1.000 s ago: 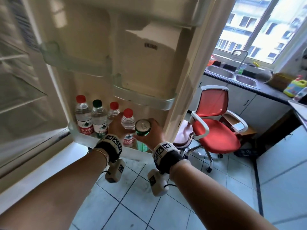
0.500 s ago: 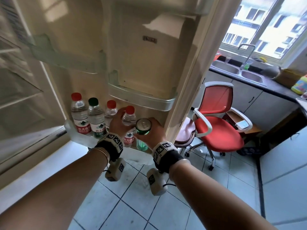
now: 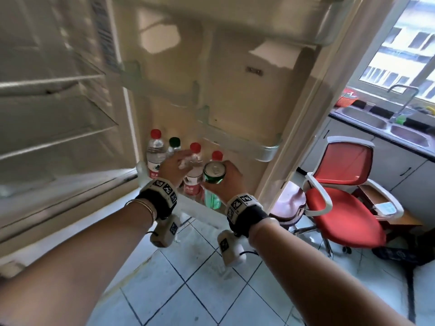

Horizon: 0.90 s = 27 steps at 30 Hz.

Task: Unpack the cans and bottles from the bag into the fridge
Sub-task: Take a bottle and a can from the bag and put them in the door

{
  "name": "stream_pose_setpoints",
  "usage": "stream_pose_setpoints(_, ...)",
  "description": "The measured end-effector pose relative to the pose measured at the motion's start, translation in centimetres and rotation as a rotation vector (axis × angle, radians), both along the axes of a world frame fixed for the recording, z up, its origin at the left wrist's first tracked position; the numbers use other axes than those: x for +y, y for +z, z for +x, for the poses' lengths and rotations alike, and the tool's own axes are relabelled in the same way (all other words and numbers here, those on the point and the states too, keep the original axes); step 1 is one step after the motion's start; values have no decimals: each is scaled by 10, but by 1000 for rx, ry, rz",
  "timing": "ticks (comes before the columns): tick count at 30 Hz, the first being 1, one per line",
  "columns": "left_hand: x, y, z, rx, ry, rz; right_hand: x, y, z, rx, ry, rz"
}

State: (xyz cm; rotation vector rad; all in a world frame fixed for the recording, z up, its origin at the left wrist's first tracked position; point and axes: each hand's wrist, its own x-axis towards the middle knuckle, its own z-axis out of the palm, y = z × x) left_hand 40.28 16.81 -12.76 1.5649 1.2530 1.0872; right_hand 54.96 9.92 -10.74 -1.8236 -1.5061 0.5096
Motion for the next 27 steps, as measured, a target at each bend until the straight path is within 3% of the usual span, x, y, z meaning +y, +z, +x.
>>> stream_pose_setpoints(7,-11,22,-97,172,169,79,16,20,-79,1,200,-8)
stream_pose_setpoints(20,-40,95,-323,439,558,79,44,81,-290,70,498,62)
stream_pose_setpoints(27,-43,145,-387,397,850,431,86,120,-370,78,605,128)
